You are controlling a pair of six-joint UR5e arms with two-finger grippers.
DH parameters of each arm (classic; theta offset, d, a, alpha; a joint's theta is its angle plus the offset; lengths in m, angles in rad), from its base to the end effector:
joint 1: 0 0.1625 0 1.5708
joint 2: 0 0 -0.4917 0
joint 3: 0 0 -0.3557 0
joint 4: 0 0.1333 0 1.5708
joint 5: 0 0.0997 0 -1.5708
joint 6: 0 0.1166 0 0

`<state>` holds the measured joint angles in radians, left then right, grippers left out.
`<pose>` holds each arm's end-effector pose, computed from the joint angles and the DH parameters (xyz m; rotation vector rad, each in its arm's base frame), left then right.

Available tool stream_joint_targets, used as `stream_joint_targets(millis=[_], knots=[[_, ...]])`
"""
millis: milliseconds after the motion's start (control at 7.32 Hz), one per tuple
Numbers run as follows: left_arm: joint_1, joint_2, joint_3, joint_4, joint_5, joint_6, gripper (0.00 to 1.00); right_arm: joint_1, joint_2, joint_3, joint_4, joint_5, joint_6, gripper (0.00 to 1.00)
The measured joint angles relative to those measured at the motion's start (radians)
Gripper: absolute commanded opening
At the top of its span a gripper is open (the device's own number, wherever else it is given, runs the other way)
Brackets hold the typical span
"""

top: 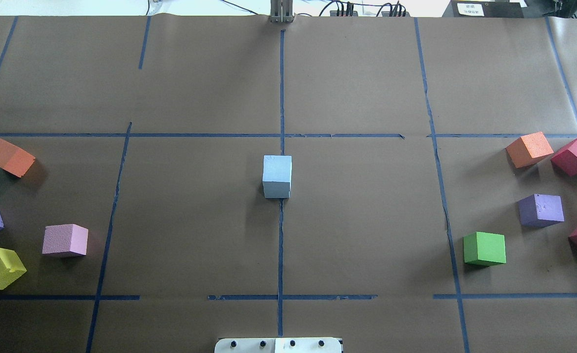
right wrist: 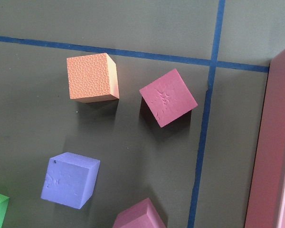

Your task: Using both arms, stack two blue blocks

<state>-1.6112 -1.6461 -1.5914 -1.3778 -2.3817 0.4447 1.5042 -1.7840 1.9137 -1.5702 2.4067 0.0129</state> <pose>-0.0682 -0.4801 0.7083 0.1061 0.8127 0.3422 0.0229 -0.3600 0.6616 0.0894 -0.8392 -0.1049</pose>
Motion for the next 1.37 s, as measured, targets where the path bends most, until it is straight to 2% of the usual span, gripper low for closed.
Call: stream_joint_targets(millis=[1366], knots=[[0.001, 0.067, -0.024, -0.038, 0.001, 0.001, 1.0, 0.001, -0.003, -0.004, 0.006, 0.003, -0.001, 1.0]])
